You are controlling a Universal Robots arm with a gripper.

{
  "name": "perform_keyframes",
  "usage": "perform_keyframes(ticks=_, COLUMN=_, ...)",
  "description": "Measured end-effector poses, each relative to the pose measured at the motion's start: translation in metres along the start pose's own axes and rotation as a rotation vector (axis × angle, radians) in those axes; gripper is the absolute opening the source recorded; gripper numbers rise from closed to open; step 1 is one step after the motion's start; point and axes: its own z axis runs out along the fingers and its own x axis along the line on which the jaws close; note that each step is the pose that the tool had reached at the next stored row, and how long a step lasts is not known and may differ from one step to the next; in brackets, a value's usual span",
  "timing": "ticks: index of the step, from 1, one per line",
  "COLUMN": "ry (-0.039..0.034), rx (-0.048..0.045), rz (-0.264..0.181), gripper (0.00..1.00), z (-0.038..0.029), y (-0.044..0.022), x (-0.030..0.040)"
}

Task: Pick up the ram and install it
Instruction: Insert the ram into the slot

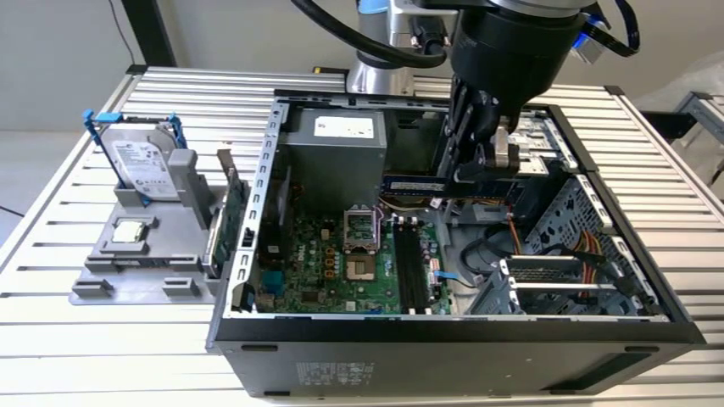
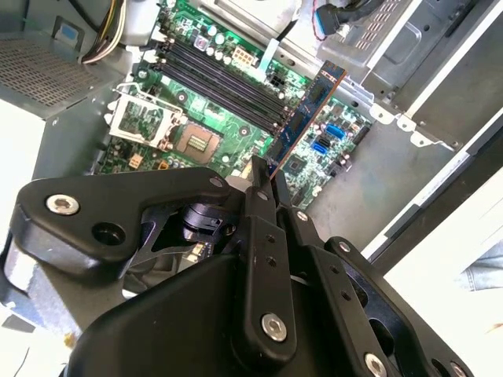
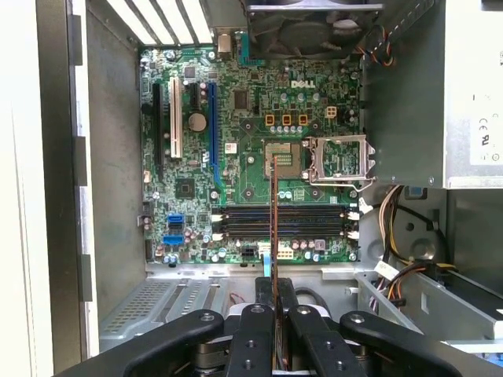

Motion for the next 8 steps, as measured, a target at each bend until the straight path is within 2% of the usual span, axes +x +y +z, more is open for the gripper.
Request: perform_keyframes(ticks=8, ry=-0.0002, rx=0.0, rz=0.009, gripper=0.0, z=0.0, y=0.0, x=0.0)
